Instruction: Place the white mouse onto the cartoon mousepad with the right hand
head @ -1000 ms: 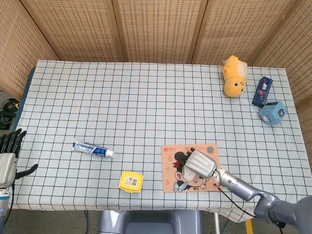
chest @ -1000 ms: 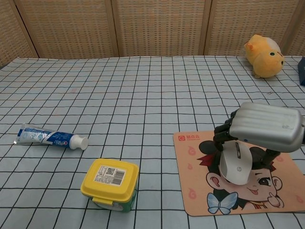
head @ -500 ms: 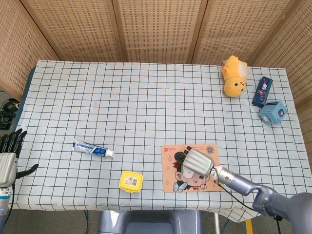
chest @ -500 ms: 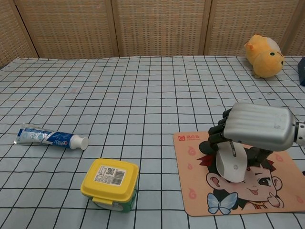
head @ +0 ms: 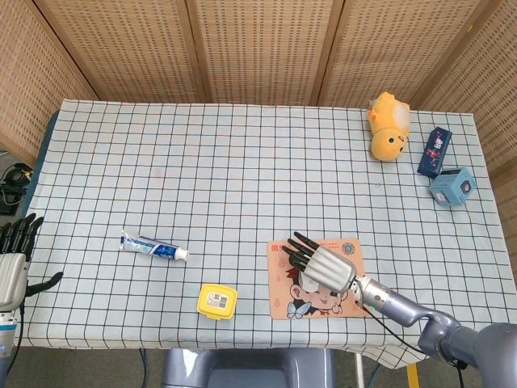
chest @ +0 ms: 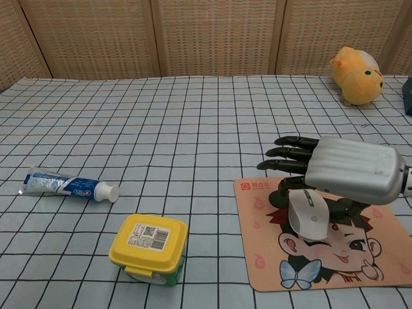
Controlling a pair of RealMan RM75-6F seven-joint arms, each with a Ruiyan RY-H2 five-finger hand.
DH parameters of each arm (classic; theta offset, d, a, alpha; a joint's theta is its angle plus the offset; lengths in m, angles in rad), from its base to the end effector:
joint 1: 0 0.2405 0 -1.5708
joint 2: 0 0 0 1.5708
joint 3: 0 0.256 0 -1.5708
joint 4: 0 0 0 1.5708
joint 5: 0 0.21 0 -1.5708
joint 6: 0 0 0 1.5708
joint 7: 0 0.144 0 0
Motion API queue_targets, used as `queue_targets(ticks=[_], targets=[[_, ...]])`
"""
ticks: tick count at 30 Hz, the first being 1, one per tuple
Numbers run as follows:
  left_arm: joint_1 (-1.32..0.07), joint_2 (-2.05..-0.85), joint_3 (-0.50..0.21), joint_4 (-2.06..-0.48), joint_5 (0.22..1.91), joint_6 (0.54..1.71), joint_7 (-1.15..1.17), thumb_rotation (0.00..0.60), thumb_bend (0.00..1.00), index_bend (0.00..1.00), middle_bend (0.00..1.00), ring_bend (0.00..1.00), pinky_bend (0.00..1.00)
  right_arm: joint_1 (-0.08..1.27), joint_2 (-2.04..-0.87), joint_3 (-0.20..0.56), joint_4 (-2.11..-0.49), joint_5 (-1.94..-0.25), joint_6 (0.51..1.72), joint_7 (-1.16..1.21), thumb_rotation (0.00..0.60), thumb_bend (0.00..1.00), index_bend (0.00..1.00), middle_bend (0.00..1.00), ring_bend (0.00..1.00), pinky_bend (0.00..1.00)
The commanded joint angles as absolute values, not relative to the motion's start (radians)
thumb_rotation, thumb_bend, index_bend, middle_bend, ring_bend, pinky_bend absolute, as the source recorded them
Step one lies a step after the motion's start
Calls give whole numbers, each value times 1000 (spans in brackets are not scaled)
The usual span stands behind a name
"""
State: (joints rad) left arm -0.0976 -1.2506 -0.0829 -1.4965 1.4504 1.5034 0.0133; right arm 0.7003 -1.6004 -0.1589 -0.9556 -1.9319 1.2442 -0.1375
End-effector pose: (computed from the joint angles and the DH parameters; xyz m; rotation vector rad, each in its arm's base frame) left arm -0.3222 0.1925 0.1368 -1.3103 -0.8861 -0.9239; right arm -0.2158 -0.2976 -0.0244 2.3581 -0.0077 0.8916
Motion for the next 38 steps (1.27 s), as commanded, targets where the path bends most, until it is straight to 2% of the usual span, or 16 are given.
queue_targets(ticks=[1, 6, 16, 20, 21, 25, 38], targets=[[-97, -1250, -83, -1497, 1451, 1505, 13, 600, 31, 0, 0, 0, 0, 697, -1602, -159, -957, -1934, 1253, -152, 600, 156, 256, 79, 21, 0], [-95, -1248, -83, -1500, 1453, 1510, 11, 600, 31, 0, 0, 0, 0, 687, -1600, -146, -958, -1917, 1256, -179, 600, 142, 208, 55, 6, 0], [-94, -1244, -86, -1498, 1448, 1509, 1, 600, 31, 0, 0, 0, 0, 633, -1552, -85, -980, -1832, 1287, -293, 600, 142, 216, 48, 1, 0], [-91, -1242, -88, -1499, 1449, 1516, -2, 600, 31, 0, 0, 0, 0, 548, -1512, -11, -1014, -1707, 1356, -308, 600, 142, 212, 16, 0, 0], [-91, -1242, -87, -1500, 1451, 1518, 1, 600, 30, 0, 0, 0, 0, 493, -1496, 31, -1032, -1620, 1391, -260, 600, 142, 210, 8, 0, 0], [-89, -1247, -85, -1498, 1459, 1526, 11, 600, 31, 0, 0, 0, 0, 405, -1476, 72, -1077, -1508, 1428, -157, 600, 142, 166, 0, 0, 0], [-86, -1282, -75, -1460, 1481, 1545, 39, 600, 31, 0, 0, 0, 0, 250, -1451, 70, -1111, -1437, 1505, 26, 600, 137, 124, 0, 0, 0]])
